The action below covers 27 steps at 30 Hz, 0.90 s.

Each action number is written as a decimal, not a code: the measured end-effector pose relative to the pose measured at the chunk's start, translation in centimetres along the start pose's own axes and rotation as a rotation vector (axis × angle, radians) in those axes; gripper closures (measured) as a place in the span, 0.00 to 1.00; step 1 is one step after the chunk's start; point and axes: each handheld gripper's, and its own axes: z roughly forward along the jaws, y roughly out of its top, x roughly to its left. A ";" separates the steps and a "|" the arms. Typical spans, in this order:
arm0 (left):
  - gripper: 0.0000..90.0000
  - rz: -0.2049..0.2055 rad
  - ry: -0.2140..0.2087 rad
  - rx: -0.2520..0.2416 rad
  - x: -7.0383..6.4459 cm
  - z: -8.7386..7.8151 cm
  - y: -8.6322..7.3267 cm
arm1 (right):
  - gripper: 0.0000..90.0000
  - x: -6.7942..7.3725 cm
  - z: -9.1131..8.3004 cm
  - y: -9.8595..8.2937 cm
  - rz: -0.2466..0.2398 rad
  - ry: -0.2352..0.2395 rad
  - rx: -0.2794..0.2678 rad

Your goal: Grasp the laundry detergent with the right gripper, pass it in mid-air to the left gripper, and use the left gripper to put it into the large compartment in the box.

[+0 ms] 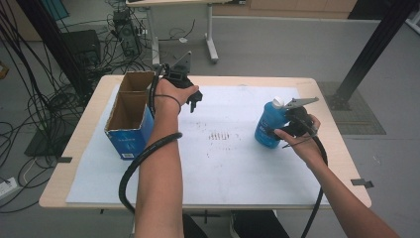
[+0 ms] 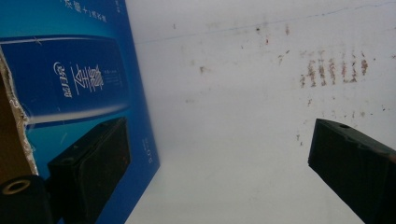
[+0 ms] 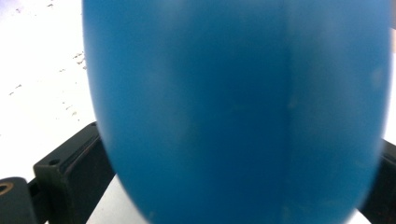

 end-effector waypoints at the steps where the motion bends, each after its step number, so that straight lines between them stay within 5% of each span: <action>1: 0.07 0.002 0.000 0.000 0.0 0.0 0.0 | 0.03 0.1 0.2 -0.2 0.002 0.006 -0.011; 27: 0.07 0.008 0.005 -0.002 -0.4 -0.2 0.1 | 0.03 0.3 0.5 -0.8 0.006 0.020 -0.073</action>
